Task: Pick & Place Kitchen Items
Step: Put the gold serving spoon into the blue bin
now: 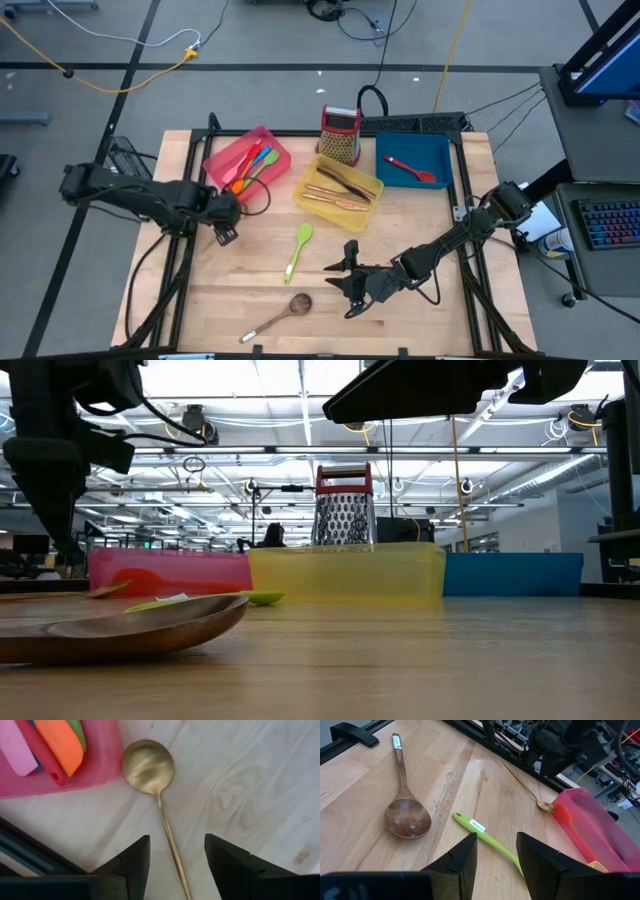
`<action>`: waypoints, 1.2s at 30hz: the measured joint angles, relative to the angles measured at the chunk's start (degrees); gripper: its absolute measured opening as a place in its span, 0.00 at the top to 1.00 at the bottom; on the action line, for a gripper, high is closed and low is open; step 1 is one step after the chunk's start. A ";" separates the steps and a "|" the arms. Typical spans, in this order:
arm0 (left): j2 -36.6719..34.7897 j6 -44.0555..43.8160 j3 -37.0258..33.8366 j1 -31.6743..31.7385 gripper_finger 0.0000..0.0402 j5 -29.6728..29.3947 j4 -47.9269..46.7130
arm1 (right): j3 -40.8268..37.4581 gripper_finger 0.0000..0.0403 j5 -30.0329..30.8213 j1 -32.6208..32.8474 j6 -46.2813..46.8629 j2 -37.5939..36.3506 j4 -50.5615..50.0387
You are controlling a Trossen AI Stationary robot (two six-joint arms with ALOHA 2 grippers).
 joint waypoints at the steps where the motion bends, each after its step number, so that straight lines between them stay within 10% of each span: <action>1: 0.70 -0.08 0.00 -0.09 0.51 0.01 0.12 | 0.00 0.68 -0.02 0.00 0.00 0.00 0.00; 22: 5.20 -6.21 -15.23 -0.49 0.52 3.41 16.62 | 0.00 0.68 -0.03 0.00 1.46 0.00 -0.01; 36: 5.24 -10.82 -15.12 -1.73 0.96 0.73 19.17 | 0.00 0.68 -0.04 0.00 1.48 0.00 0.42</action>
